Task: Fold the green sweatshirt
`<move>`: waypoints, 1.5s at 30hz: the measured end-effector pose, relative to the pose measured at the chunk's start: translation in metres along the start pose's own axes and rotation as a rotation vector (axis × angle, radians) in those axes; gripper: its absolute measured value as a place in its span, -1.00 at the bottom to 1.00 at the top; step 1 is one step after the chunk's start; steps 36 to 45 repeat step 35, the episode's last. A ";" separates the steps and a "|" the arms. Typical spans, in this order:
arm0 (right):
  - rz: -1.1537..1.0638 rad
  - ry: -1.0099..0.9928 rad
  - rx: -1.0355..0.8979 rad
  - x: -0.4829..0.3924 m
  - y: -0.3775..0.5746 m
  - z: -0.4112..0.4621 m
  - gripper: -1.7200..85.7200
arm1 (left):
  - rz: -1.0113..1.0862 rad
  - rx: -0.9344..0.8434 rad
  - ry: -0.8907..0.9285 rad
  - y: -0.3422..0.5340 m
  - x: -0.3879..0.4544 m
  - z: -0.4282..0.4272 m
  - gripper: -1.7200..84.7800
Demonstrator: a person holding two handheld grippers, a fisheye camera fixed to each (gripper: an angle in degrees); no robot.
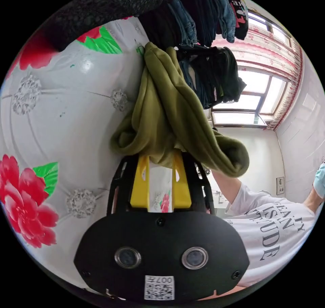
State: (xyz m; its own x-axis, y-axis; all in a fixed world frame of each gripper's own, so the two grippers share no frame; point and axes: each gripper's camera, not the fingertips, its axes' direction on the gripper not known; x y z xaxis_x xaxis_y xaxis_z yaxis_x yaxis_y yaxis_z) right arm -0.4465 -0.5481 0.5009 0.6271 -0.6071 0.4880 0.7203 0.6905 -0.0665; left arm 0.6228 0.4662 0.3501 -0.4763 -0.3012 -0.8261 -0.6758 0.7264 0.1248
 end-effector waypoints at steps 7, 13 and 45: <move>-0.316 -0.070 0.093 -0.121 0.035 -0.017 -0.87 | 0.177 0.108 0.039 0.007 0.054 -0.047 -0.85; -0.695 -0.149 0.180 -0.285 0.046 -0.013 -0.88 | 0.434 0.381 -0.022 0.011 0.138 -0.164 -0.85; 0.055 0.633 0.259 -0.010 0.210 -0.049 -0.81 | 0.220 -0.087 -0.742 0.093 -0.012 0.063 -0.85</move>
